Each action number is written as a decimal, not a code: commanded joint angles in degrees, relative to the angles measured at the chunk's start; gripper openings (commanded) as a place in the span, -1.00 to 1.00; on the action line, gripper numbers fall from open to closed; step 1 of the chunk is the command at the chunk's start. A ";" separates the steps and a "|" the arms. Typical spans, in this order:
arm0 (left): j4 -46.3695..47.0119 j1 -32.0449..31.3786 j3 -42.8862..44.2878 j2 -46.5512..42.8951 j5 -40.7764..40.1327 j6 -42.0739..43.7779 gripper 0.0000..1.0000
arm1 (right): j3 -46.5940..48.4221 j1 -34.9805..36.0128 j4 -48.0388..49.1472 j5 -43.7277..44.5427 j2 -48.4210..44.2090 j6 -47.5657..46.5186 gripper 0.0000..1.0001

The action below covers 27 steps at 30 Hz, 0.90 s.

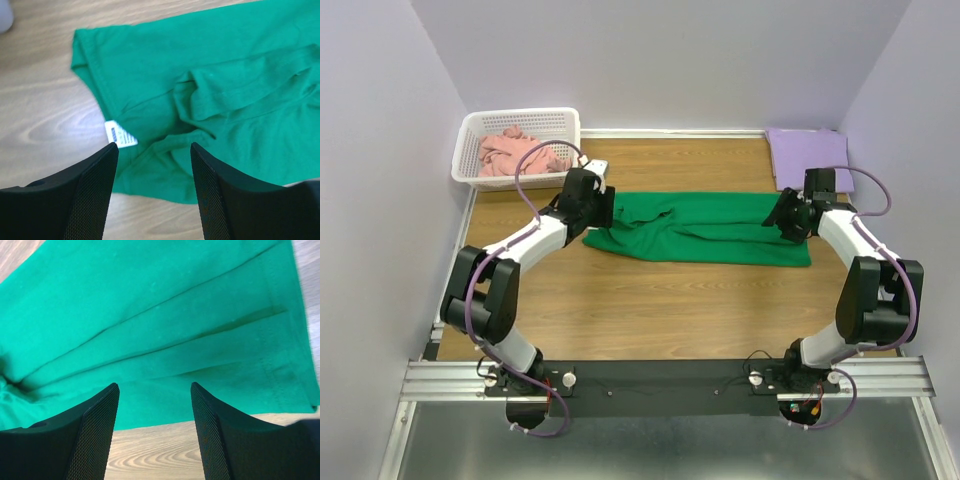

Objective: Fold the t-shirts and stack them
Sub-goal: Fold the tshirt

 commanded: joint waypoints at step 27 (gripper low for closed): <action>1.48 -0.50 1.81 -0.92 11.82 -1.65 0.39 | 1.61 -0.10 -1.04 0.12 -0.29 -0.66 0.33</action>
